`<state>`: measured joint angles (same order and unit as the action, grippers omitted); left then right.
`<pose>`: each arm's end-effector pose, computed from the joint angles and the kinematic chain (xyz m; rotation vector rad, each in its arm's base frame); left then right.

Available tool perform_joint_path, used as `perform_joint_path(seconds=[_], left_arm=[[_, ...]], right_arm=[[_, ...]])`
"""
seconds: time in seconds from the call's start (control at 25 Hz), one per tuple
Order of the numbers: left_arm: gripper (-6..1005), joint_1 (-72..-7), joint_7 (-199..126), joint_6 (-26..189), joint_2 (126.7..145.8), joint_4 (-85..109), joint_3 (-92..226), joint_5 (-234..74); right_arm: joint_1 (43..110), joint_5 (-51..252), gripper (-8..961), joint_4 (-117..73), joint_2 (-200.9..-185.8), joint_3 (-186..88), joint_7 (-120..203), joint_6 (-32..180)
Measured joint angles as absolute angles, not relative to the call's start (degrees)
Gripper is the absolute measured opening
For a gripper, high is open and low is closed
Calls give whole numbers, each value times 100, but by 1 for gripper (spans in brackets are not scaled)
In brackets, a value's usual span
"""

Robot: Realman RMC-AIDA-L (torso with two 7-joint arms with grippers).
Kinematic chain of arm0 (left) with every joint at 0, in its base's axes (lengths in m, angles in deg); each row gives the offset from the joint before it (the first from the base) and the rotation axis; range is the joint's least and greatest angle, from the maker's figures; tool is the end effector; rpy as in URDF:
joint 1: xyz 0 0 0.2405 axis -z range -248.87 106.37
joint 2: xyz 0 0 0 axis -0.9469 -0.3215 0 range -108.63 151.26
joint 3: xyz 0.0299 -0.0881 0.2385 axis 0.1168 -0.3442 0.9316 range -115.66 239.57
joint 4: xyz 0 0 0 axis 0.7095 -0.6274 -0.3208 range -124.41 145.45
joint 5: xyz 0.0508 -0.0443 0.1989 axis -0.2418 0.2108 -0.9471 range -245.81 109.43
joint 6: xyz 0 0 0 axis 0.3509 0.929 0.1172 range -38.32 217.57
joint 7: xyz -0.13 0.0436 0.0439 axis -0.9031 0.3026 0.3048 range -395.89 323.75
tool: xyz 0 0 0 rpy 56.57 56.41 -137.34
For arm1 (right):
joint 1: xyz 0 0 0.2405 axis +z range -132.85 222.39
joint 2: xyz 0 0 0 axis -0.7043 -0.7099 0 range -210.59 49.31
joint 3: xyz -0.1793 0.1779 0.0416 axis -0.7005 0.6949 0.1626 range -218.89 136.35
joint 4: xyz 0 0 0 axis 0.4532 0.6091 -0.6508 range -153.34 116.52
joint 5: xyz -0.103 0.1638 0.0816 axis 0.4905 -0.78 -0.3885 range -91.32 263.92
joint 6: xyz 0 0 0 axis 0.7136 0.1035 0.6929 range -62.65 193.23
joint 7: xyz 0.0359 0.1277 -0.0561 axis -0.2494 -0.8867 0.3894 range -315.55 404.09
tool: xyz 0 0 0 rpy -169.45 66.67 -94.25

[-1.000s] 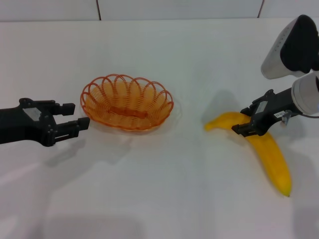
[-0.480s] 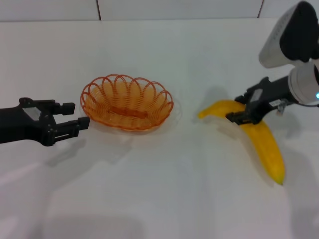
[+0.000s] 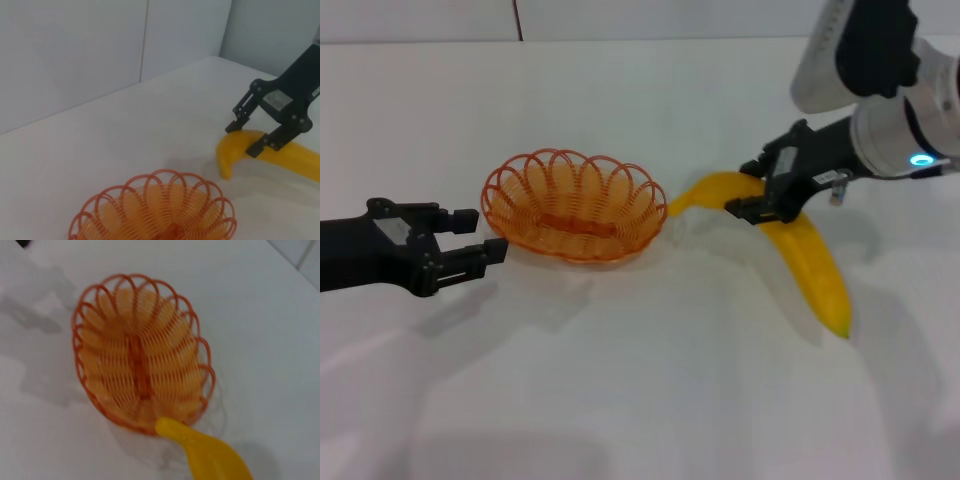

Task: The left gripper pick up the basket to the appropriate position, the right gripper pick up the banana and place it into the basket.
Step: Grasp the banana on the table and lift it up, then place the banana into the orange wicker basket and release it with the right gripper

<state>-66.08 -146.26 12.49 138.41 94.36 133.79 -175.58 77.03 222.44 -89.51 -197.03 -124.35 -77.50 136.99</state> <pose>-0.2387 0.2888 0.0453 -2.6046 -0.6756 -0.3575 0.1843 0.3758 -0.0131 -2.7235 0.3822 -0.2799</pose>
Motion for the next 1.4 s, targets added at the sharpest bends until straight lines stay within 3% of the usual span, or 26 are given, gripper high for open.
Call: perform_joint_path(seconds=[1.4], left_arm=[[522,-6646,-14508,1312,13856,9393,13526,-17569]], right_arm=[[8591,21479,490,-9222,-19728,-13250,-7443,13440]])
